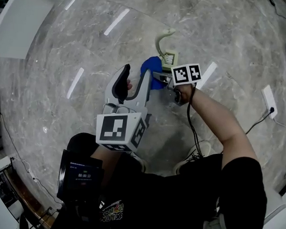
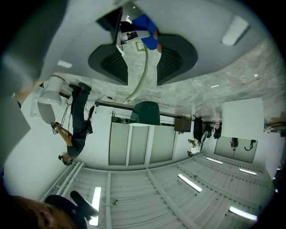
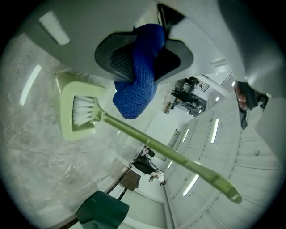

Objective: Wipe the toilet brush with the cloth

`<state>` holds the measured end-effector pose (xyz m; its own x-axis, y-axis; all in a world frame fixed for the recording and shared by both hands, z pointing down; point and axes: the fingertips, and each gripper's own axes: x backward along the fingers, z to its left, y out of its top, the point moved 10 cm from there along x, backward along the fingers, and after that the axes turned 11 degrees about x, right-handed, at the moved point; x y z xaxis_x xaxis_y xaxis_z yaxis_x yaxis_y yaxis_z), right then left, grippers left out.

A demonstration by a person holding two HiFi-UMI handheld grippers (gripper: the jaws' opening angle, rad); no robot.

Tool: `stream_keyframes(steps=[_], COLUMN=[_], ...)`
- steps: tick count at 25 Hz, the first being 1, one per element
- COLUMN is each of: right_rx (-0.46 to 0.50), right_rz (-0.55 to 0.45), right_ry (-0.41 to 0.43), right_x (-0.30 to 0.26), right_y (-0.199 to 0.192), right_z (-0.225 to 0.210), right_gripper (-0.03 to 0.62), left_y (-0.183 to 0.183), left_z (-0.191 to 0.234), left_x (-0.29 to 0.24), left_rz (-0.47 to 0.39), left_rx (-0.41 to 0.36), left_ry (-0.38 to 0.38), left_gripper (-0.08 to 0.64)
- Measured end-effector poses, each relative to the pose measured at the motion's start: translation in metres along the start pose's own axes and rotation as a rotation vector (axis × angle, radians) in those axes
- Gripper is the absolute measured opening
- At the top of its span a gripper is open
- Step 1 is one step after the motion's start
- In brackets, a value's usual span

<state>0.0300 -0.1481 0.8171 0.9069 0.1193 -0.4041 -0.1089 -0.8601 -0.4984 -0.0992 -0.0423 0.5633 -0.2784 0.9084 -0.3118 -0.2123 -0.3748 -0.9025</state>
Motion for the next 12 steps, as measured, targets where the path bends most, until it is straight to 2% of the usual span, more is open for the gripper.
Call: stream_keyframes(steps=[3,7,12], right_rx=[-0.029,-0.003,0.066], right_rz=[-0.055,-0.108,-0.229], right_ry=[-0.006,0.118,0.266], right_x=[0.001,0.016,0.049], right_y=[0.013,0.028,0.055], right_z=[-0.005,0.018,0.063], right_gripper=[0.123,0.123,0.123], left_y=[-0.003,-0.006,-0.006], left_z=[0.001,0.005,0.008], left_x=[0.002,0.003,0.003], left_rz=[0.004,0.009,0.005], left_rx=[0.003,0.014,0.035], left_ry=[0.004,0.015,0.022], left_gripper=[0.207,0.207,0.206])
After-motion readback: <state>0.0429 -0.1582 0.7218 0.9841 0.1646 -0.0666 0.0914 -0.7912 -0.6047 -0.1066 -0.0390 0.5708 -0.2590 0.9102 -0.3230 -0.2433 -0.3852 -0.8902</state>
